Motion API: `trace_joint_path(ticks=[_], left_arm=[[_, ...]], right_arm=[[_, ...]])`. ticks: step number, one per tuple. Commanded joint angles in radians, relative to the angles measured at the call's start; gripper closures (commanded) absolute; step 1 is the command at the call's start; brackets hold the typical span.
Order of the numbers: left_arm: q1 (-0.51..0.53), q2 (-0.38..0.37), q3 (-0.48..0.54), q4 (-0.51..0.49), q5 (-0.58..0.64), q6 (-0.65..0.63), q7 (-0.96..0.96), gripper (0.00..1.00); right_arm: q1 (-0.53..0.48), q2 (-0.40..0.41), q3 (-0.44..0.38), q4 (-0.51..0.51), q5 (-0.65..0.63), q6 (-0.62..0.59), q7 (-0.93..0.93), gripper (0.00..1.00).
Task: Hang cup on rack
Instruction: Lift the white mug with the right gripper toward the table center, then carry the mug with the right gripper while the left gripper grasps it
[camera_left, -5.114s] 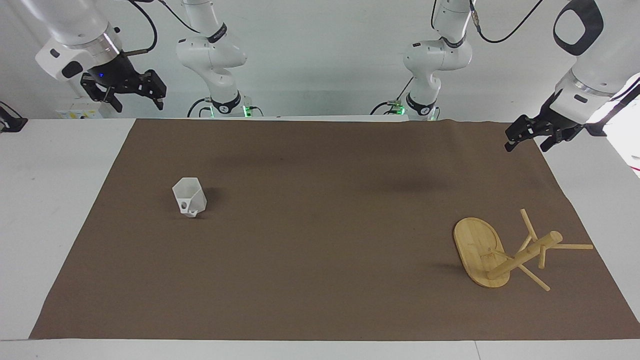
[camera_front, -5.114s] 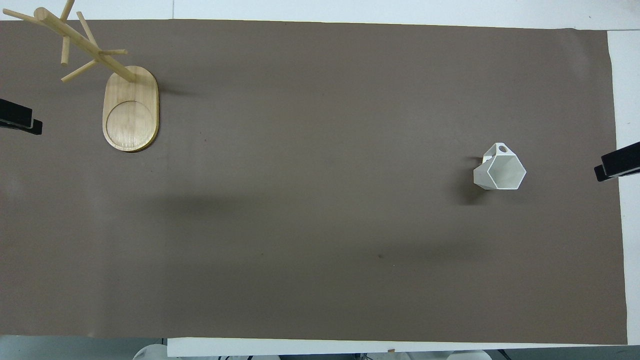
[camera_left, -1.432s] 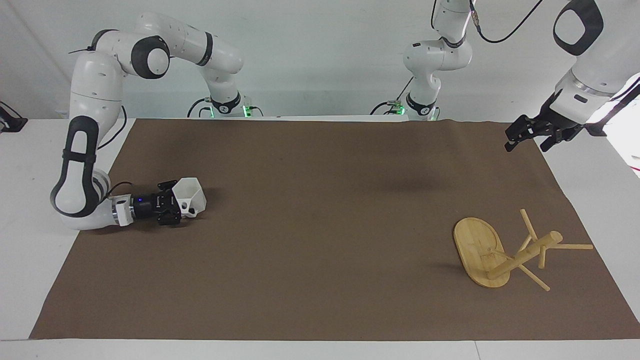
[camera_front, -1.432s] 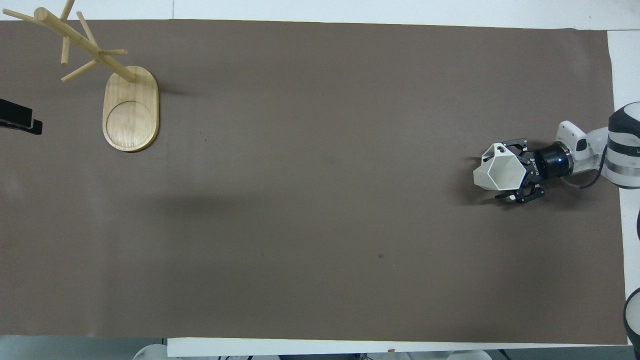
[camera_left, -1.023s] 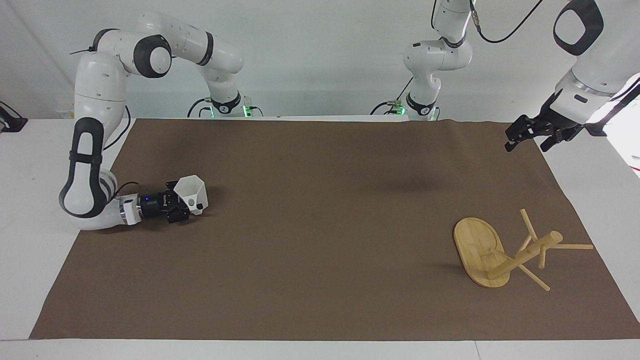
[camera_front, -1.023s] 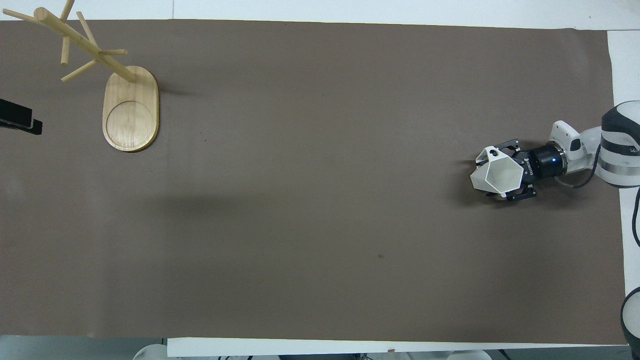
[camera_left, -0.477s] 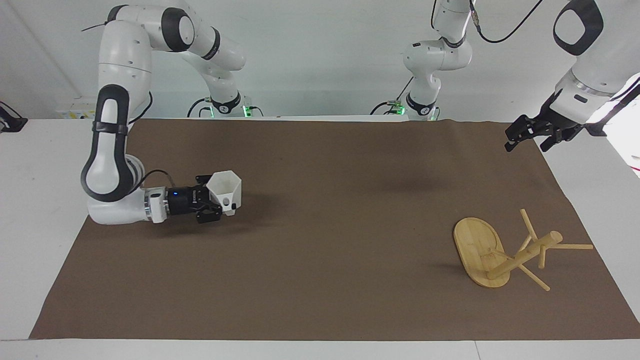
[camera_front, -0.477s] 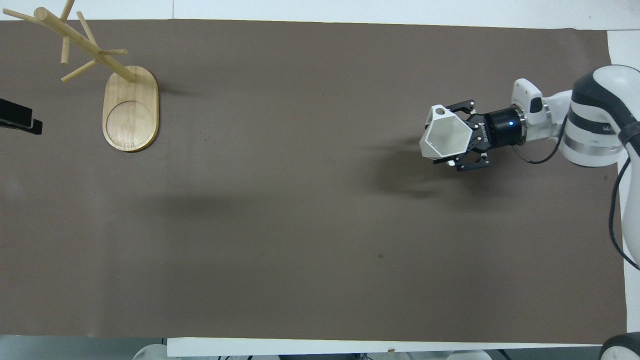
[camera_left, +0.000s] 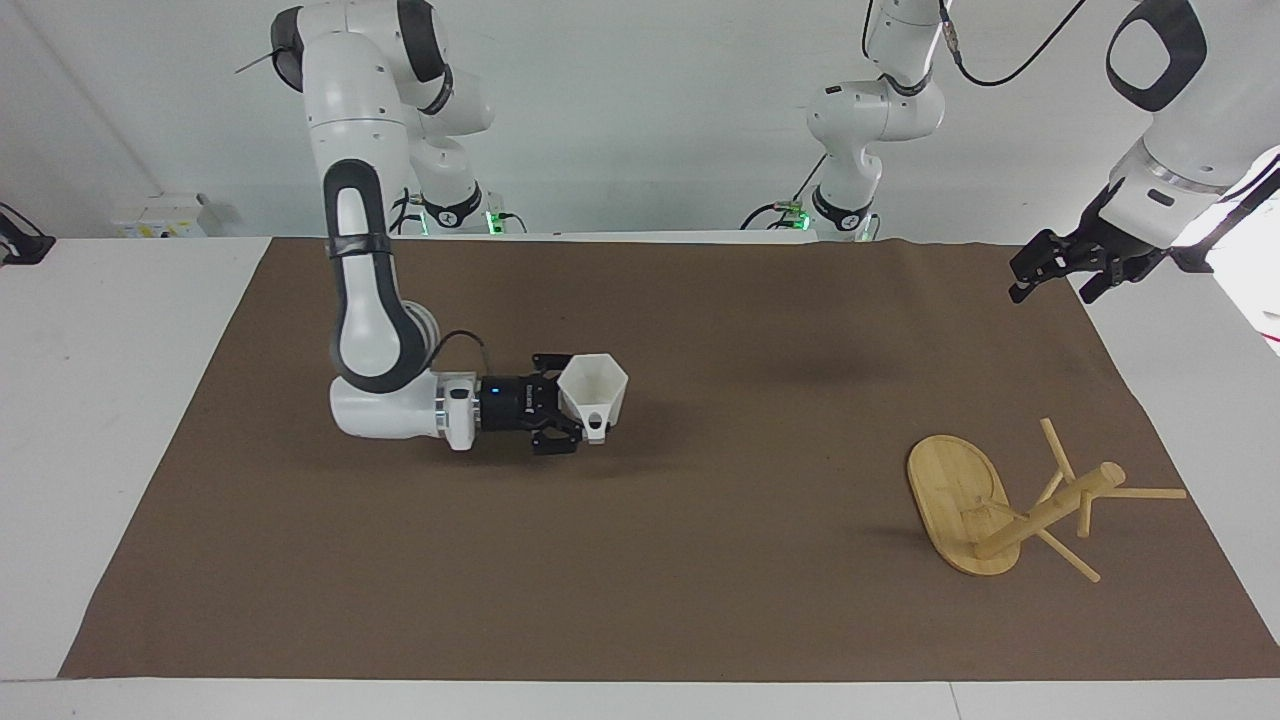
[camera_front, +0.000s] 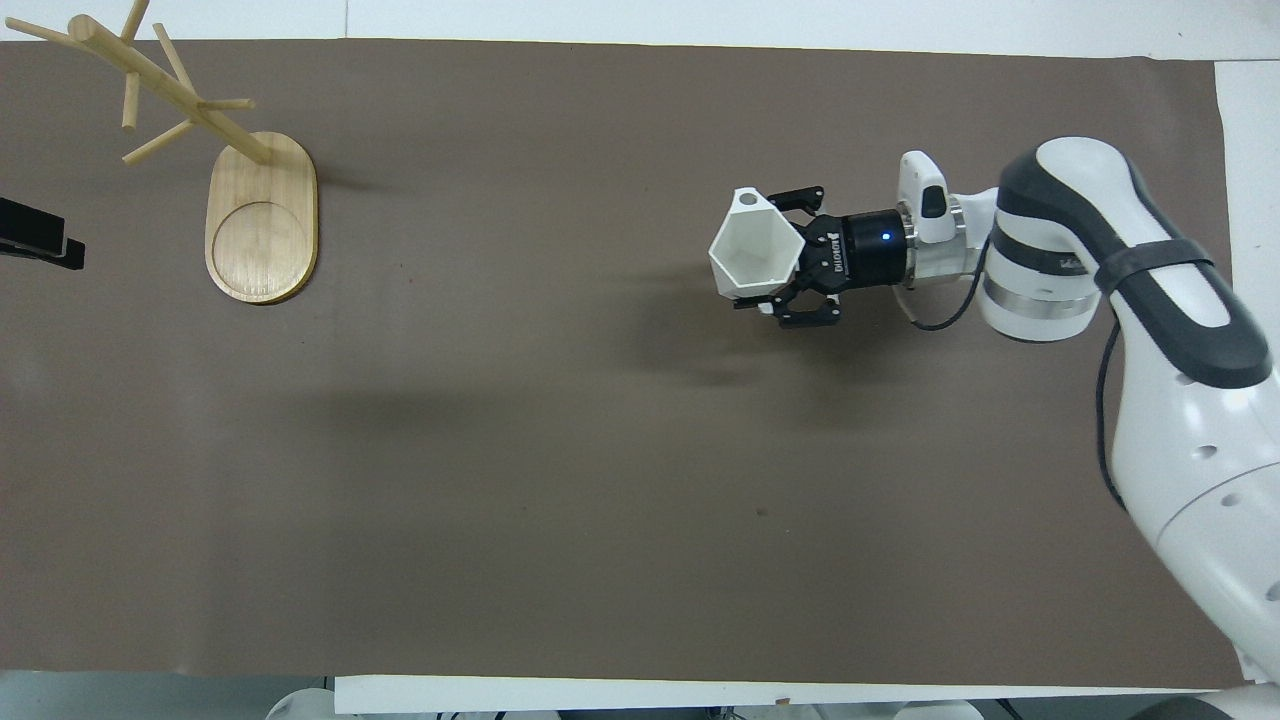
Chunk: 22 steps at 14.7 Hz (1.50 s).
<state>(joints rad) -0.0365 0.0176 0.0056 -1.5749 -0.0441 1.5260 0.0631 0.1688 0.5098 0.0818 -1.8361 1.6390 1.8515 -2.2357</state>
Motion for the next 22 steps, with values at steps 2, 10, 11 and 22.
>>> trace_joint_path(ticks=[2, 10, 11, 22], left_arm=[[-0.158, -0.031, -0.021, -0.033, 0.015, 0.015, -0.269, 0.0], [-0.439, 0.074, -0.021, -0.094, 0.01, 0.292, -0.838, 0.0], [-0.447, 0.091, -0.021, -0.096, 0.01, 0.293, -0.845, 0.0], [-0.494, 0.122, -0.023, -0.223, 0.01, 0.419, -0.853, 1.0]], right_arm=[[0.177, -0.008, -0.007, 0.001, 0.195, 0.19, 0.039, 0.64], [0.318, -0.008, -0.007, 0.023, 0.352, 0.376, -0.005, 0.63], [0.316, -0.008, -0.007, 0.023, 0.352, 0.376, -0.007, 0.63], [0.316, -0.008, -0.007, 0.023, 0.352, 0.383, -0.008, 0.61]])
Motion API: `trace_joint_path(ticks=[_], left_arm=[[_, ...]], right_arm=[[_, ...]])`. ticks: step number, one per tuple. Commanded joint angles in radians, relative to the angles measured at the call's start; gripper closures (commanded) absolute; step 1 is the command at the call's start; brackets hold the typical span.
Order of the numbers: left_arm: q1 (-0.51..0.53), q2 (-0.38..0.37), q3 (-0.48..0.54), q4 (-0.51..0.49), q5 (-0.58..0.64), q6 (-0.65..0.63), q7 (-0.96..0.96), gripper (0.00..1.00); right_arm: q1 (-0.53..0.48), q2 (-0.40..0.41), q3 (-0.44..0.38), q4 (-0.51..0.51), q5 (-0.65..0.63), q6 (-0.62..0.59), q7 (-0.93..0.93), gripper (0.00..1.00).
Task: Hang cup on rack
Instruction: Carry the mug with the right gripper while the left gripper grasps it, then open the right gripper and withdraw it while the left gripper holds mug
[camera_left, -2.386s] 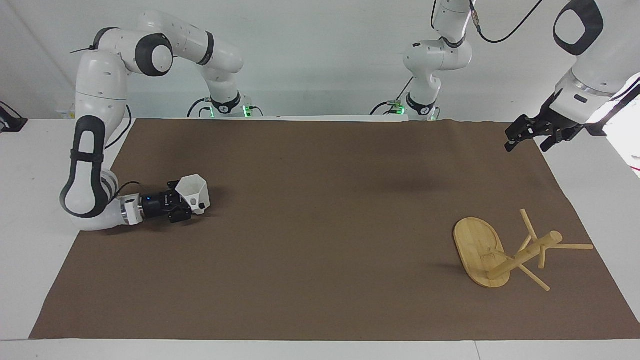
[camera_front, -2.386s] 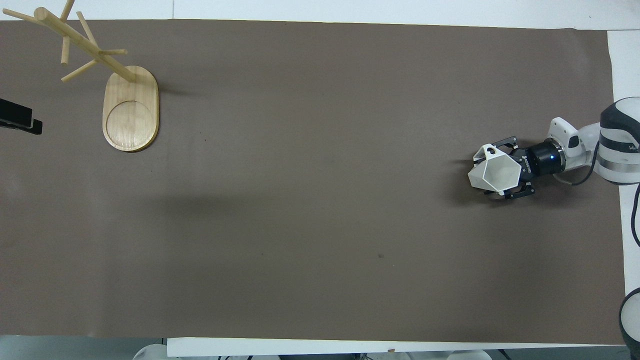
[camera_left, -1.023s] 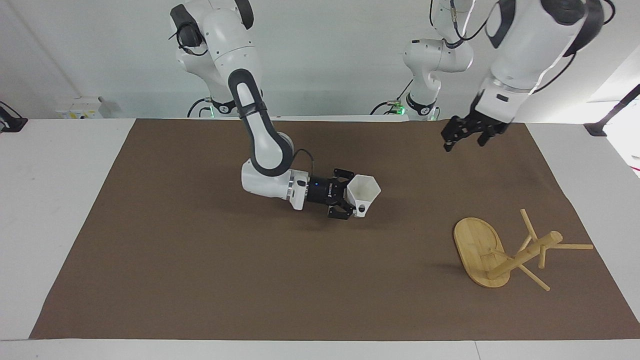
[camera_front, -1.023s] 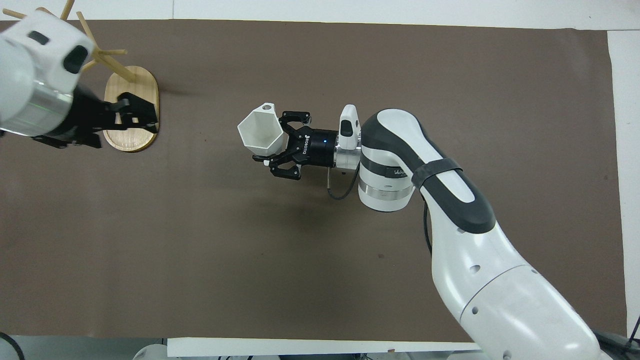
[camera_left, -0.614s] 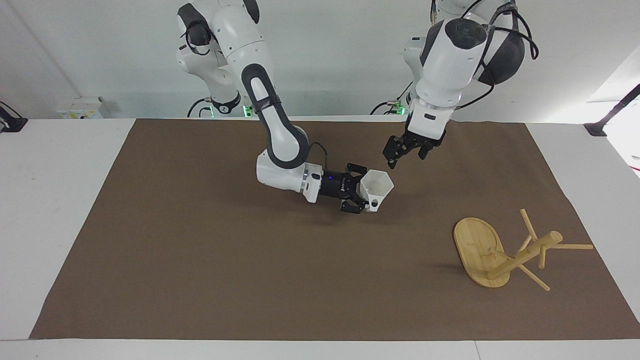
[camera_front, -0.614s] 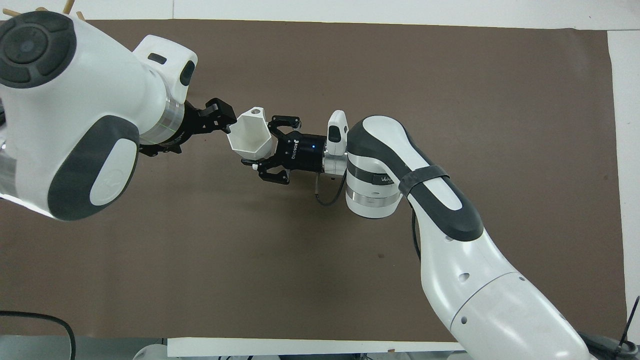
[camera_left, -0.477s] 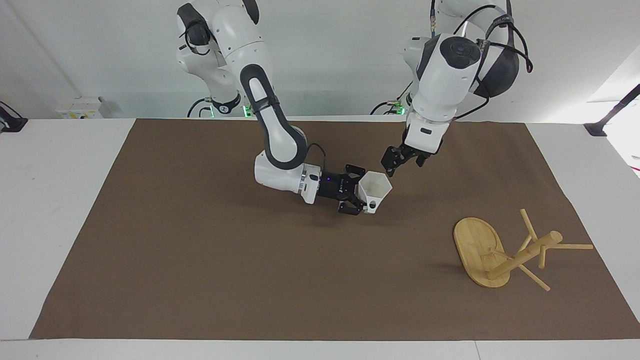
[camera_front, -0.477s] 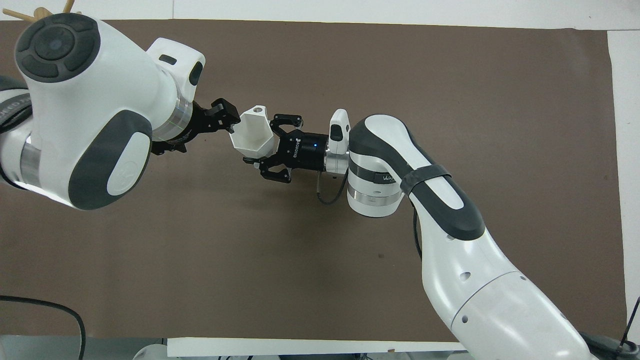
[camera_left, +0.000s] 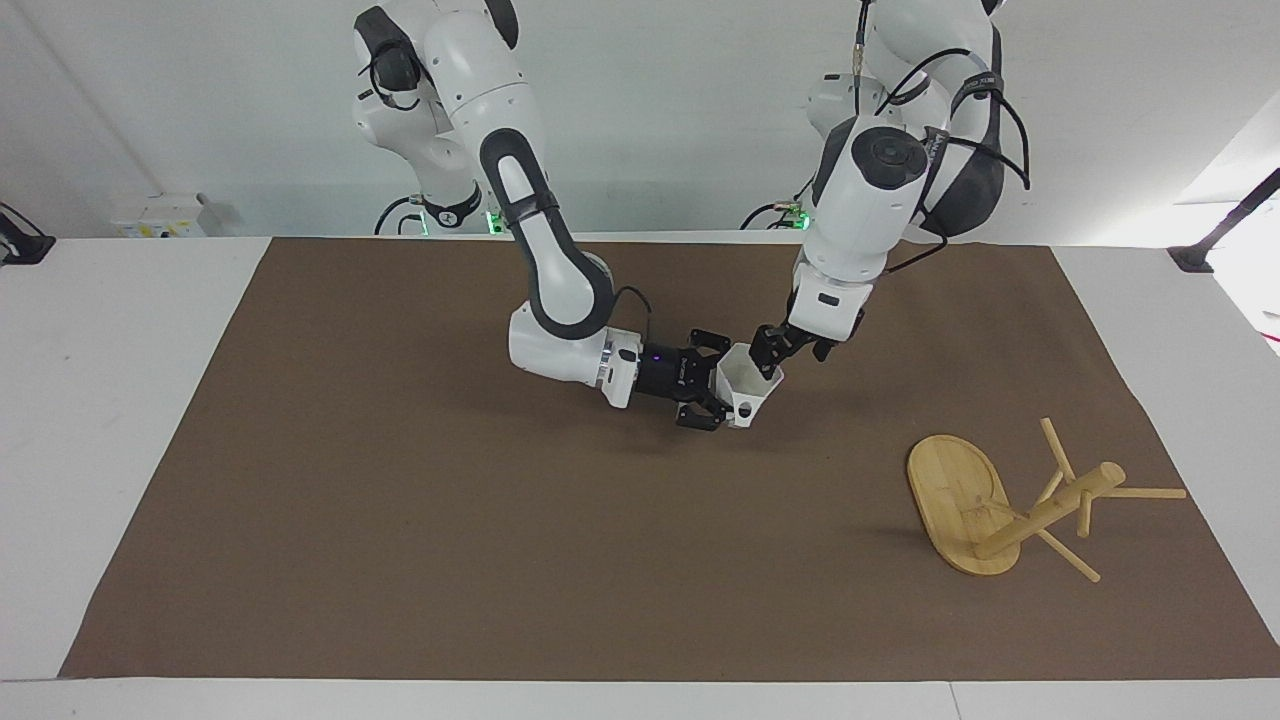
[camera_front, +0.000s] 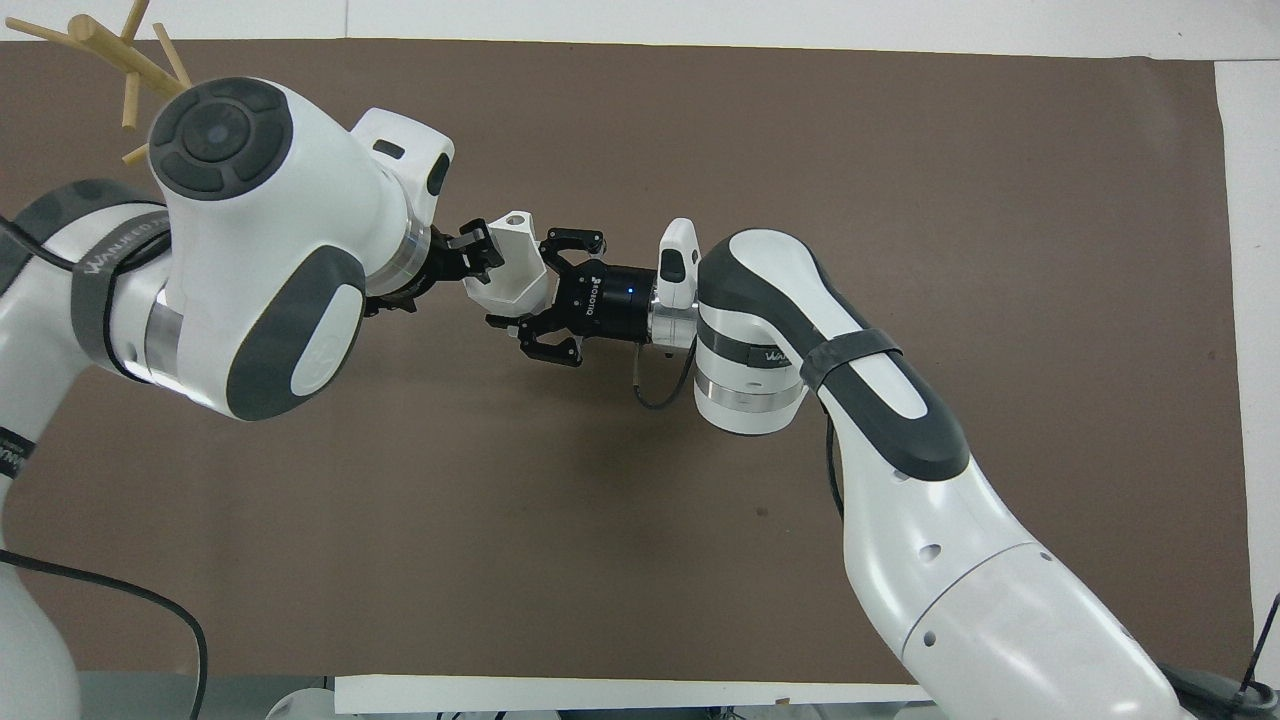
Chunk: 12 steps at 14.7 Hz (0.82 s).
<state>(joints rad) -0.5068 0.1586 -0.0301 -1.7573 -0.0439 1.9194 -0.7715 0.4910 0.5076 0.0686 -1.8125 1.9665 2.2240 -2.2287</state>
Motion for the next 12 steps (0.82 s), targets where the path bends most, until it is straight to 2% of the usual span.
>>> trace_joint_path(ticks=[1, 4, 7, 8, 9, 12], left_arm=[[-0.024, -0.017, 0.013, -0.039, 0.01, 0.029, -0.018, 1.0], [-0.026, -0.016, 0.013, -0.037, 0.01, 0.036, -0.018, 1.0], [-0.022, -0.01, 0.016, -0.022, 0.015, 0.046, -0.02, 1.0], [-0.022, -0.01, 0.016, -0.019, 0.018, 0.047, -0.02, 1.0], [-0.021, -0.008, 0.018, -0.011, 0.019, 0.047, -0.02, 1.0], [-0.013, -0.004, 0.019, 0.015, 0.035, 0.044, -0.023, 1.0]], right_arm=[[-0.005, -0.004, 0.007, -0.001, 0.025, 0.023, -0.017, 0.61], [-0.005, -0.004, 0.007, -0.001, 0.026, 0.026, -0.016, 0.59], [-0.005, -0.004, 0.007, -0.001, 0.028, 0.026, -0.016, 0.5], [-0.006, -0.004, 0.007, -0.001, 0.028, 0.026, -0.014, 0.34], [-0.009, -0.004, 0.007, -0.001, 0.029, 0.026, -0.008, 0.0], [-0.07, -0.008, 0.007, -0.005, 0.011, -0.013, -0.017, 0.0]])
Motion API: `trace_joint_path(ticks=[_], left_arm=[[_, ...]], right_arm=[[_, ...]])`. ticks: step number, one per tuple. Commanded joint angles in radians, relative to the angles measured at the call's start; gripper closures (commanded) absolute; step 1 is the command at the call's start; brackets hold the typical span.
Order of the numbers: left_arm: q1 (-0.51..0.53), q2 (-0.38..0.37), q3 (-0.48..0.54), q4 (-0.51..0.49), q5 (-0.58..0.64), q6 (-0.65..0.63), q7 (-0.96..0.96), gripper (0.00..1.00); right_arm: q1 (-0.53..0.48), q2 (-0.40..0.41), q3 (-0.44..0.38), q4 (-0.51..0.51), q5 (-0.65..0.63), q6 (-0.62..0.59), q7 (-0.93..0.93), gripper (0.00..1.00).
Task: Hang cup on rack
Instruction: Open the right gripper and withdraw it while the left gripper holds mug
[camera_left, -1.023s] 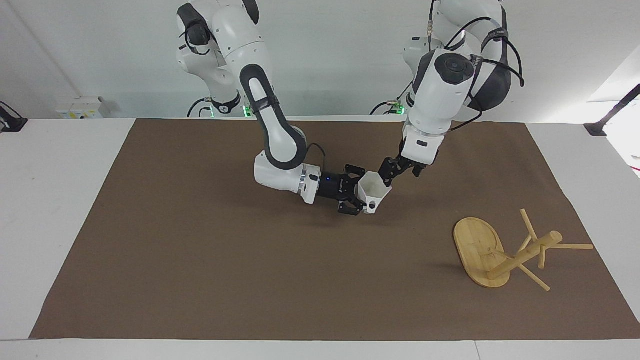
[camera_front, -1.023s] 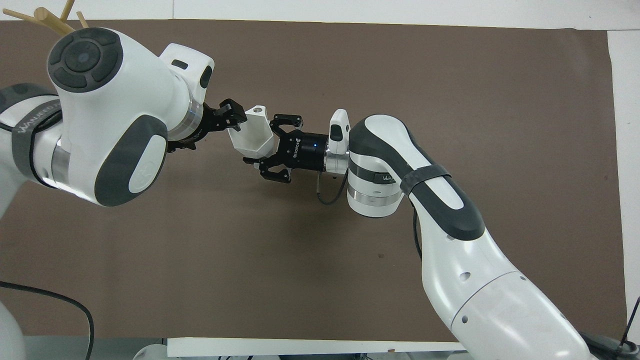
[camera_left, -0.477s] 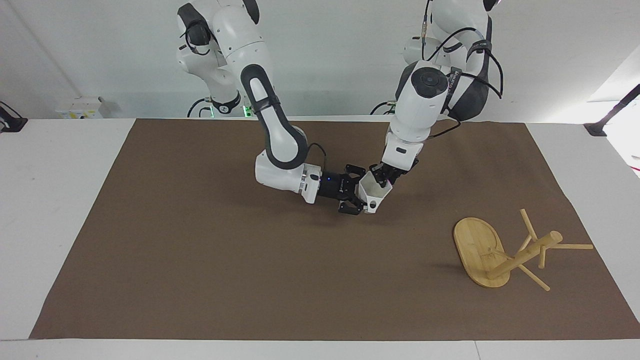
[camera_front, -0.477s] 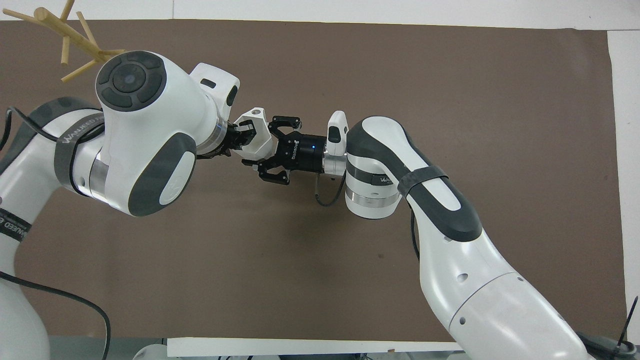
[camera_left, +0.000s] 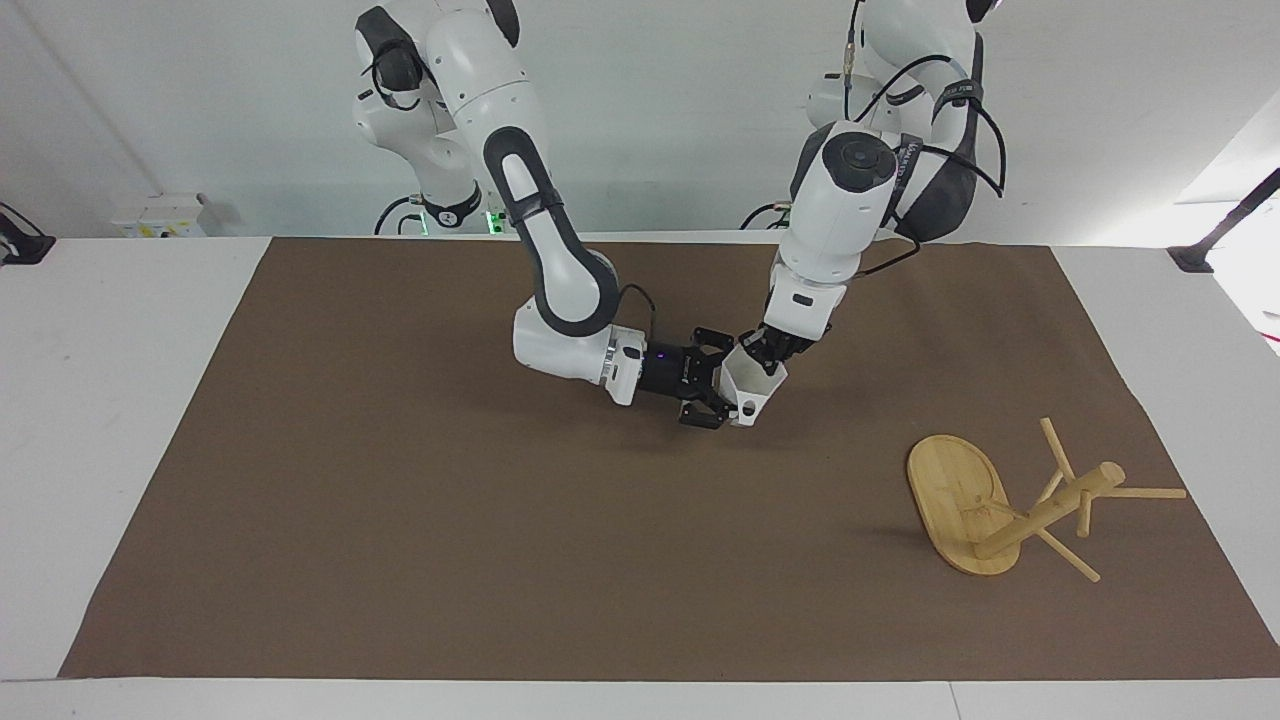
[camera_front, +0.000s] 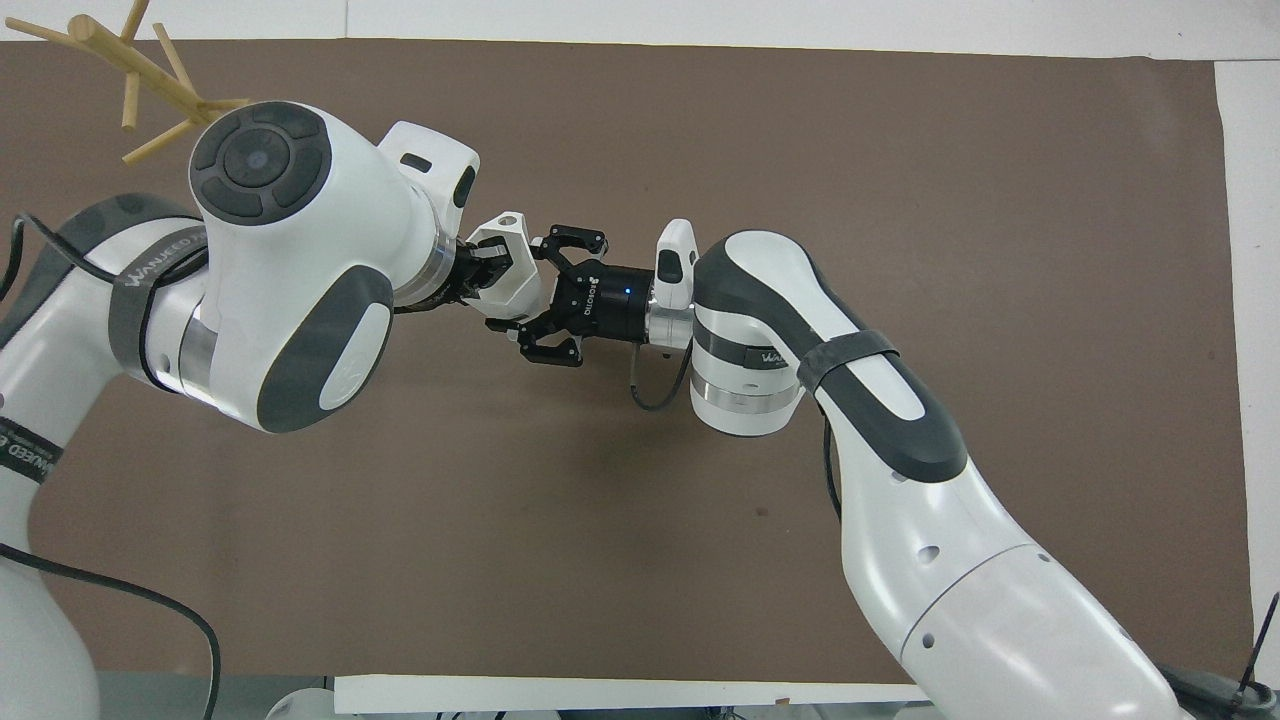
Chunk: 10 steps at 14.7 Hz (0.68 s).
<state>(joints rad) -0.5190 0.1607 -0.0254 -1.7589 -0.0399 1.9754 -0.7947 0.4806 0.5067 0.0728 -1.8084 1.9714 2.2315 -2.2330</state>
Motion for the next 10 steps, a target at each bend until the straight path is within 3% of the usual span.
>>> trace_joint_path(ticks=[1, 3, 5, 10], left_arm=[[0.002, 0.008, 0.015, 0.021, 0.032, -0.009, -0.017, 1.0], [0.005, 0.008, 0.018, 0.018, 0.038, 0.016, -0.049, 1.0], [0.054, 0.005, 0.019, -0.014, 0.043, 0.122, -0.06, 1.0], [0.174, -0.032, 0.015, -0.269, 0.041, 0.705, -0.058, 1.0]], right_arm=[[-0.098, -0.01, -0.001, -0.017, -0.009, -0.076, -0.01, 0.0], [-0.201, -0.016, -0.002, -0.022, -0.136, -0.182, -0.005, 0.0], [-0.348, -0.02, -0.004, -0.02, -0.341, -0.323, 0.004, 0.0], [-0.698, -0.056, -0.005, 0.038, -0.889, -0.594, 0.13, 0.0]])
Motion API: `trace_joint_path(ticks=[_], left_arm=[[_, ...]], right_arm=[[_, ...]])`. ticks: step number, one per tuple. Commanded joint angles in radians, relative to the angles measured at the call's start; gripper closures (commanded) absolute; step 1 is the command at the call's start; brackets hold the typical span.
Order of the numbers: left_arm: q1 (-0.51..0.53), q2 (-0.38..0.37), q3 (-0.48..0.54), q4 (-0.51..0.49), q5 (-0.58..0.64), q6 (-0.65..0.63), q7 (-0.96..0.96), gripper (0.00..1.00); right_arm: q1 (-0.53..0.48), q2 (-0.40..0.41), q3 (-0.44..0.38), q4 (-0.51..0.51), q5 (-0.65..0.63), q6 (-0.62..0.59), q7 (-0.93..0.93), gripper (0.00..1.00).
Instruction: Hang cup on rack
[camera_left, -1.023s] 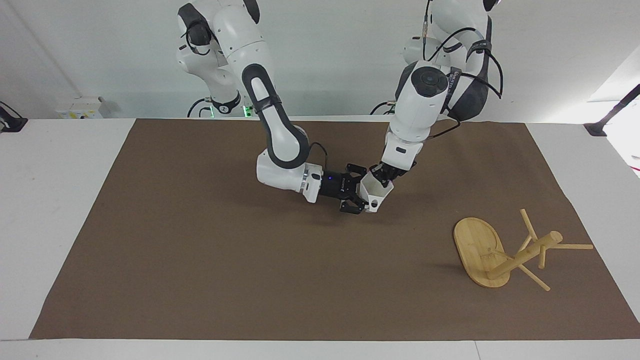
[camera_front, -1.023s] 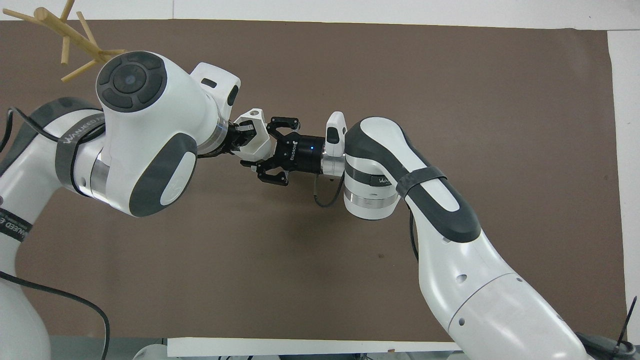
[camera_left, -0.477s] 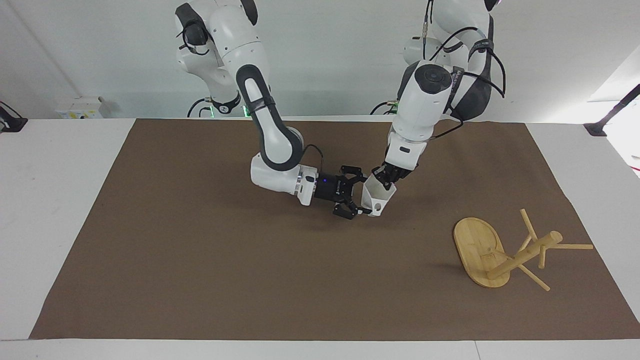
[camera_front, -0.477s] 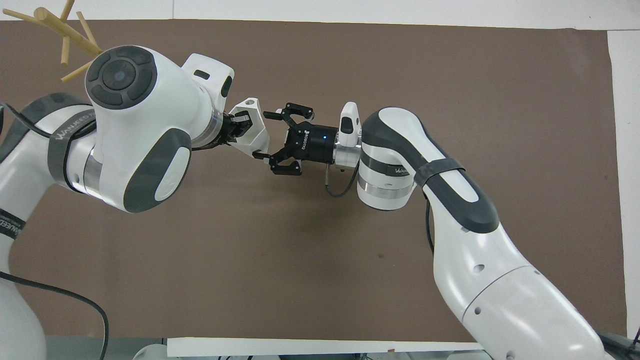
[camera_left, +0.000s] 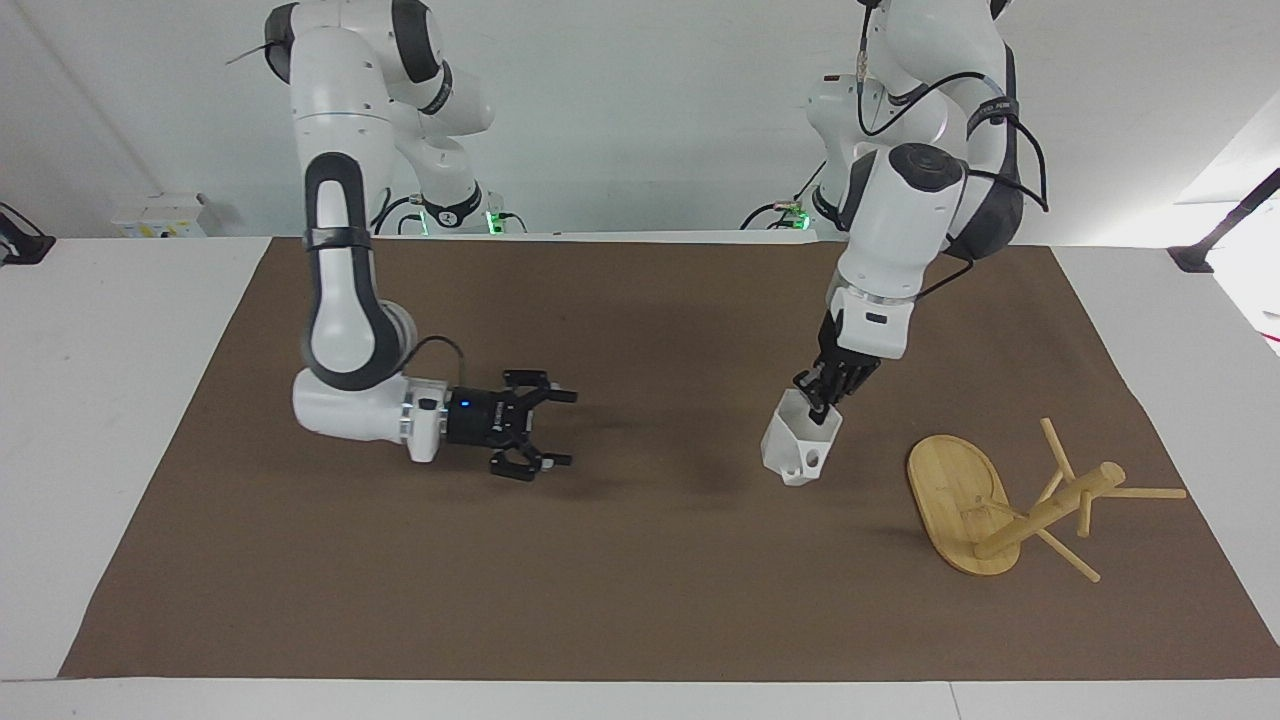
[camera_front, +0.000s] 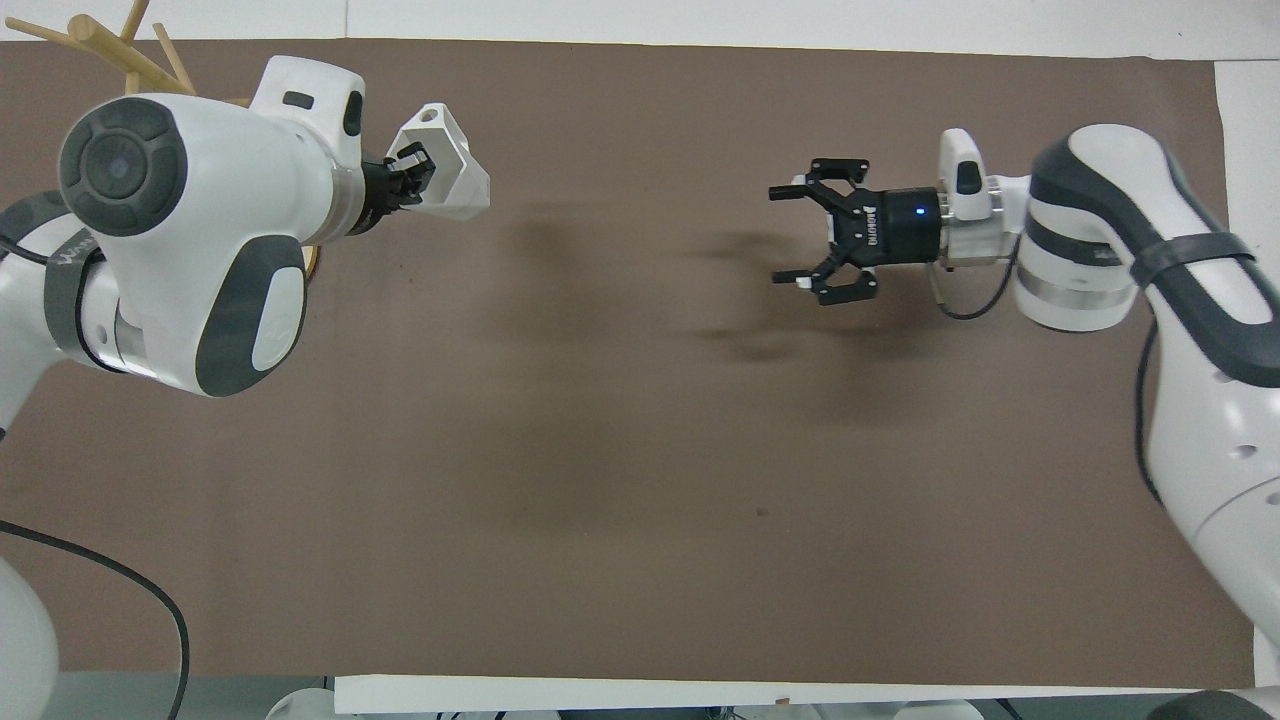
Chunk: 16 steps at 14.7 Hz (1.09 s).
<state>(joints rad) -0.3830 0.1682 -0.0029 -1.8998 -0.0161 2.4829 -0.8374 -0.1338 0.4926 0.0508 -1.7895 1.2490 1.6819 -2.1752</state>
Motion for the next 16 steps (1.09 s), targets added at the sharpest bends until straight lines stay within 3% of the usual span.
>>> trace_joint_path(ticks=[1, 4, 6, 10, 13, 16], left_arm=[[0.058, -0.044, -0.009, -0.18, 0.018, 0.306, -0.014, 1.0], [0.085, -0.052, -0.011, -0.283, 0.005, 0.547, -0.017, 1.0], [0.099, -0.049, -0.011, -0.335, -0.007, 0.669, -0.034, 1.0], [0.124, -0.053, -0.006, -0.383, -0.007, 0.735, -0.077, 1.0], [0.156, -0.053, -0.006, -0.383, -0.007, 0.738, -0.083, 1.0], [0.19, -0.052, -0.006, -0.381, -0.007, 0.737, -0.092, 1.0]], right_arm=[[-0.136, -0.066, 0.017, 0.025, -0.275, -0.069, 0.11, 0.0], [-0.185, -0.214, 0.015, 0.028, -0.544, -0.079, 0.346, 0.0], [-0.172, -0.339, 0.023, 0.041, -0.707, -0.082, 0.637, 0.0], [-0.104, -0.497, 0.035, 0.085, -0.948, -0.111, 1.104, 0.0], [-0.024, -0.491, 0.043, 0.255, -1.159, -0.244, 1.419, 0.0], [0.002, -0.491, 0.041, 0.328, -1.229, -0.362, 1.714, 0.0]])
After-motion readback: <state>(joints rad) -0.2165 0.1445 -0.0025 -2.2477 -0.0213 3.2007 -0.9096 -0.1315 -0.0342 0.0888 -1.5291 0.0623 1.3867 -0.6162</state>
